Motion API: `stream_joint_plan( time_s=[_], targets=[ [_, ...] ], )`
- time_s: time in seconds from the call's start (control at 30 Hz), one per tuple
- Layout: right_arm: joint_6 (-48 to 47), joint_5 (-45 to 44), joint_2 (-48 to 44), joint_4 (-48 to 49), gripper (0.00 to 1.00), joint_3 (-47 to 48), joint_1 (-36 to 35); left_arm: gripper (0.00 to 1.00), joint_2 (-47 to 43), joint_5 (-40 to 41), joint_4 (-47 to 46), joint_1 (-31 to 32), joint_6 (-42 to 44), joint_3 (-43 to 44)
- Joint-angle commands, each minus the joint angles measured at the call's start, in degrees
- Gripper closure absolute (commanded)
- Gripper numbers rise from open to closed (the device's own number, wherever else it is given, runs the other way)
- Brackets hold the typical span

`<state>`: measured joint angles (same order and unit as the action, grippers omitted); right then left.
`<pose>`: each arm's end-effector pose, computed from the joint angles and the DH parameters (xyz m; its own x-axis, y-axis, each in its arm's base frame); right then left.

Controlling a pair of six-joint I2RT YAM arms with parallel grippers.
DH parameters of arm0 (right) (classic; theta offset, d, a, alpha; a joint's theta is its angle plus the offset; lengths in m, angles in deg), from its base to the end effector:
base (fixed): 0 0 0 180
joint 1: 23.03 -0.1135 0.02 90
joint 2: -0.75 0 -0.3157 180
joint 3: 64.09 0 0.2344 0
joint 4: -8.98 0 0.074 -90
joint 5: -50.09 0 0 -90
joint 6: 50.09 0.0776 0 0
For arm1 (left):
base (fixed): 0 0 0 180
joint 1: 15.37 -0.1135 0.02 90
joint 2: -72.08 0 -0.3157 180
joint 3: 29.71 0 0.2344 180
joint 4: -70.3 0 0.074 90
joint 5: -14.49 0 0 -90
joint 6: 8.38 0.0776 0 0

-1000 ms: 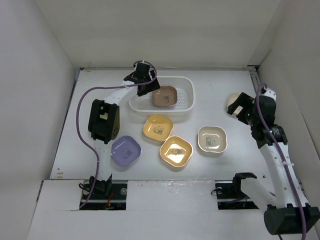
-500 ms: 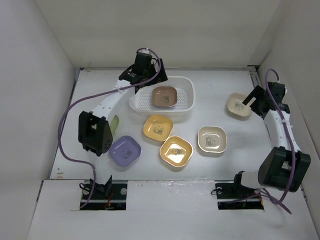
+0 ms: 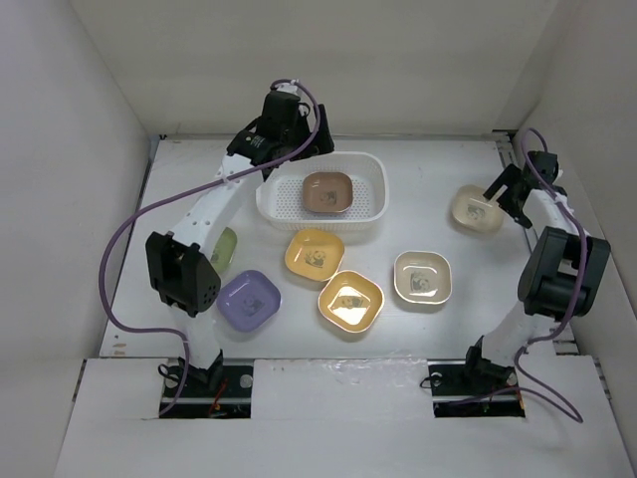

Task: Place the plates into the plastic bin on the countertop

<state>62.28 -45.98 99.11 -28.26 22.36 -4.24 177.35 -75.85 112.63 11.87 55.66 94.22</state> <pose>0.3705 -0.1347 0.2631 -0.5154 0.5751 -0.6353 0.6293 0.7572 0.1750 0.4124 -0.2128 0.4322 -0.5234 -0.2229 -0.8224 0.2596 0.8776 -0.4031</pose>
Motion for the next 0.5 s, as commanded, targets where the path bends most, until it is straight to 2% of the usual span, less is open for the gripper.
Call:
stream_joint_plan(
  time_s=[0.0,0.3,0.47],
  targets=[
    [-0.2,-1.8,2.8,1.8,0.03,4.8,0.5,0.0,-0.9,-0.3,0.2,-0.1,1.3,0.3],
    [0.8,-3.7,11.1,-0.3,0.06,7.0,1.1,0.0,-0.9,2.4,3.8,-0.1,1.9,3.6],
    [2.3,-3.9,14.0,-2.2,0.22,7.3,1.7,0.0,-0.9,2.5,4.8,-1.8,1.4,3.7]
  ],
)
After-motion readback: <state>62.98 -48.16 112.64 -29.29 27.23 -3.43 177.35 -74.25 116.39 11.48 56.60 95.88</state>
